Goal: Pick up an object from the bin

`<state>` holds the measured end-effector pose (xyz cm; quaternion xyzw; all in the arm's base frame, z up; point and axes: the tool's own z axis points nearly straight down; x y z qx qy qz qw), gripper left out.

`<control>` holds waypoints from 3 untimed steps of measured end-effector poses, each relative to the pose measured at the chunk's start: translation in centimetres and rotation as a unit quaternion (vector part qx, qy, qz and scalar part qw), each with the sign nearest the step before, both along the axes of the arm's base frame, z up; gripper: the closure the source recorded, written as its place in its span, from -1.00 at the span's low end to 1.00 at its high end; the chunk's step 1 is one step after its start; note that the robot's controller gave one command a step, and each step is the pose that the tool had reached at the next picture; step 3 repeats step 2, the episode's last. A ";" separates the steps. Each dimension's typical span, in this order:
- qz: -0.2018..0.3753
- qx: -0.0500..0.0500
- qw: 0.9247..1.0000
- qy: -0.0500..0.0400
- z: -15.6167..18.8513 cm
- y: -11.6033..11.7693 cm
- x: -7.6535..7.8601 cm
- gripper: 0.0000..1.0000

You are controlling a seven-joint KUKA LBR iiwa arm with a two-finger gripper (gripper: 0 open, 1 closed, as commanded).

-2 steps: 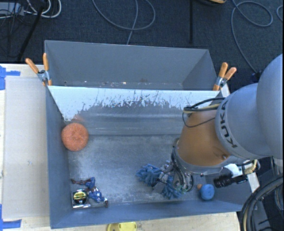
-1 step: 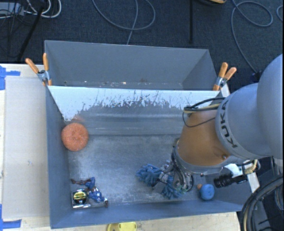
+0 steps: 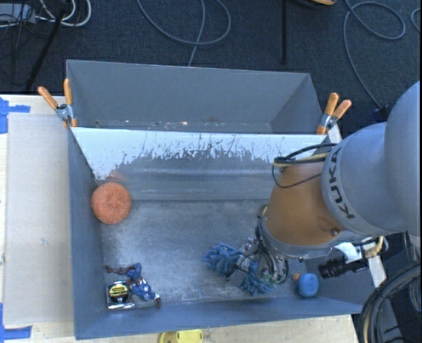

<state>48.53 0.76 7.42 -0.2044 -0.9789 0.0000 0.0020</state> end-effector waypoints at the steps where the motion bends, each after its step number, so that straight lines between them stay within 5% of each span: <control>1: 0.001 0.000 1.000 0.003 1.1 0.0 -0.2 1.00; 3: 0.001 0.000 1.000 0.002 3.2 0.0 -0.1 1.00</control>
Offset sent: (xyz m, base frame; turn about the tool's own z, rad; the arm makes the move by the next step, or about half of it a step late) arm 0.0001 0.0001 0.0261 0.0000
